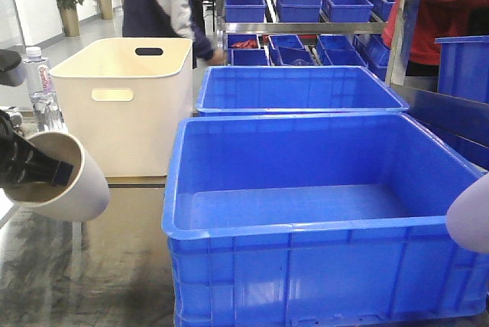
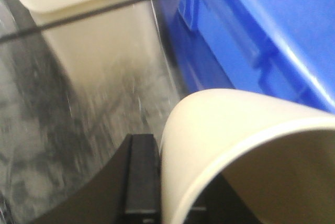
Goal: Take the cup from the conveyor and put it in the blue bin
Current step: 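Move both held cups over the nearer blue bin, then open both grippers to drop the cups into the blue bin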
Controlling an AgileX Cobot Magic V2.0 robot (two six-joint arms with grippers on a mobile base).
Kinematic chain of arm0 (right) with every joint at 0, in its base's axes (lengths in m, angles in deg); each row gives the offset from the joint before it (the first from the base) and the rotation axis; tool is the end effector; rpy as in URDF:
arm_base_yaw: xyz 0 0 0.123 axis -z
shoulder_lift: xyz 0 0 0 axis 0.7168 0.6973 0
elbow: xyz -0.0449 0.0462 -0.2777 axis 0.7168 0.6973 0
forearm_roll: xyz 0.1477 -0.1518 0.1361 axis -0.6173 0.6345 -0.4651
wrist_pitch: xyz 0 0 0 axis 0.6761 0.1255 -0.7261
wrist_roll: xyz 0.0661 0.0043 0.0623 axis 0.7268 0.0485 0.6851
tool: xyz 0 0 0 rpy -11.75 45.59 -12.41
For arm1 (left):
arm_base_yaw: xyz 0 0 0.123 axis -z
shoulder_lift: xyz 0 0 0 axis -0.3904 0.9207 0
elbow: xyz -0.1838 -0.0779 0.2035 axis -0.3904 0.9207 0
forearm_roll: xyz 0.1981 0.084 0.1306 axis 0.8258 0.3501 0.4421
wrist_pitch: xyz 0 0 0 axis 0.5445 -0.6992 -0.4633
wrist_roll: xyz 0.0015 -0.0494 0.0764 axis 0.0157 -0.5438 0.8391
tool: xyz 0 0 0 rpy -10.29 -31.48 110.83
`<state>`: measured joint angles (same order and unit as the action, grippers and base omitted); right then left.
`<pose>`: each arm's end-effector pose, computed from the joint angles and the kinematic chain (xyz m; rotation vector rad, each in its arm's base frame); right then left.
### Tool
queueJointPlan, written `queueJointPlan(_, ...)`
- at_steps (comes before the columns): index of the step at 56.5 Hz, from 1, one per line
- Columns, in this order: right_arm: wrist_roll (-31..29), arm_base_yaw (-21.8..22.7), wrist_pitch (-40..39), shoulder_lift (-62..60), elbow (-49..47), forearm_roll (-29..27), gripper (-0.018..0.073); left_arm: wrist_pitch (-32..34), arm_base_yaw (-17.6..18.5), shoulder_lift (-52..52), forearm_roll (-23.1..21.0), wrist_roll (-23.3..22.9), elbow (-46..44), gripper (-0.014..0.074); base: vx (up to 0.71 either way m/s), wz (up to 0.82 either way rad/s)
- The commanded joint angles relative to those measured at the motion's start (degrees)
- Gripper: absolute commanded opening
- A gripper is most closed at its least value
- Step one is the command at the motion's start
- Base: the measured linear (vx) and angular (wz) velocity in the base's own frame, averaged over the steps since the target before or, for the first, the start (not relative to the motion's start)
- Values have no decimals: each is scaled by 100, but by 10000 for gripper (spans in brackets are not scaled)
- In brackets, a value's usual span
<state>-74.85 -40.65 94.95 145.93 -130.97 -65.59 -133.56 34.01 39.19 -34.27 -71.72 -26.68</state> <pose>0.2076 -0.0054 0.4090 0.1356 2.2471 0.1686 0.2748 -0.0577 0.4281 0.2655 2.2733 -0.1419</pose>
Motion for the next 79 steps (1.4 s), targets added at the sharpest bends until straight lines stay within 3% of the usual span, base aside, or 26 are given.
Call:
queueJointPlan(1, -24, 18, -448, -96, -180, -54, -9, 594, 23, -187, -39, -21, -165, 1, 0, 0)
queueJointPlan(15, -30, 18, -433, -76, -180, -382, -9, 726, 23, -175, -57, -21, -165, 1, 0, 0)
queueJointPlan(22, -102, 18, -457, -61, -186, -382, -9, 854, 23, -186, -353, 27, -178, 1, 0, 0)
queueJointPlan(30, -612, 18, -420, -74, -502, -540, -9, 728, 93, -187, -1139, 806, -394, 1, 0, 0)
queueJointPlan(38, -1346, 18, -472, 143, -1156, -1077, -9, 850, 408, 32, -1963, 1548, -836, 1, 0, 0)
queueJointPlan(46, -1612, 18, -467, 739, -1778, -1848, -9, 1038, 855, 636, -1977, 1581, -1334, 1, 0, 0)
queueJointPlan(52, -1875, 18, -615, 1296, -2063, -2322, -9, 1646, 1134, 1224, -1995, 1587, -1573, 1, 0, 0)
queueJointPlan(61, -2478, 18, -1016, 2057, -2130, -2619, 2, 2370, 1359, 1897, -2008, 1528, -1660, 10, 0, 0)
queueJointPlan(69, -2898, 18, -1089, 2446, -2130, -2654, 74, 2461, 1407, 2245, -2035, 1537, -1660, 90, 0, 0)
queueJointPlan(79, -3167, 18, -1068, 2721, -2130, -3017, 314, 2432, 1416, 2432, -2059, 1537, -1660, 322, 0, 0)
